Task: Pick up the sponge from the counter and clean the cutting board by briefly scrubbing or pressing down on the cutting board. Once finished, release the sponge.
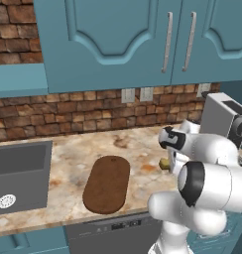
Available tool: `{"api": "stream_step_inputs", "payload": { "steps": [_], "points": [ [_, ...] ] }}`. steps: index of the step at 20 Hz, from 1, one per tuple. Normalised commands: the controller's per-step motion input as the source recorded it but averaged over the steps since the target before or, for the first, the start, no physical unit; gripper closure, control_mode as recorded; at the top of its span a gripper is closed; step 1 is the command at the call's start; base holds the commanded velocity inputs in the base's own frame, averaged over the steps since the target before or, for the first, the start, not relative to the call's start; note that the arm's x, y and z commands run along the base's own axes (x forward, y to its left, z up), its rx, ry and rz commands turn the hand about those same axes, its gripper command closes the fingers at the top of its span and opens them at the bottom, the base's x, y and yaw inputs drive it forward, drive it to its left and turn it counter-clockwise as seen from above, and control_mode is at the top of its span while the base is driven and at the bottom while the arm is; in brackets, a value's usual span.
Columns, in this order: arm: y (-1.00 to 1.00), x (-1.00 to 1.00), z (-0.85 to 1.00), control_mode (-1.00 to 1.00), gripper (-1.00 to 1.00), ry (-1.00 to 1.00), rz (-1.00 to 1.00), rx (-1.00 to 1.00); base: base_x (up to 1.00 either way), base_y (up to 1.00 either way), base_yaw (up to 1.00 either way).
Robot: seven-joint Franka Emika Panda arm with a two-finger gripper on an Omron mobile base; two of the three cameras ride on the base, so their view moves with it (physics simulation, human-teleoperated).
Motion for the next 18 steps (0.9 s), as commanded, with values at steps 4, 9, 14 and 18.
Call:
{"api": "stream_step_inputs", "payload": {
  "steps": [4, 9, 14, 18],
  "points": [
    [0.00, 0.01, -0.14, -1.00, -1.00, 0.00, -0.03, 0.00, 0.00, 0.00, 0.00],
    [0.00, 0.00, -0.05, -1.00, -1.00, 0.00, -0.03, -0.01, 0.00, 0.00, 0.00],
    [0.00, -0.08, 0.12, -1.00, -1.00, 0.03, -0.07, 0.00, 0.00, 0.00, 0.00],
    [0.00, -0.43, 0.34, -1.00, -1.00, 0.02, -0.11, 0.00, 0.00, 0.00, 0.00]
  ]
}}
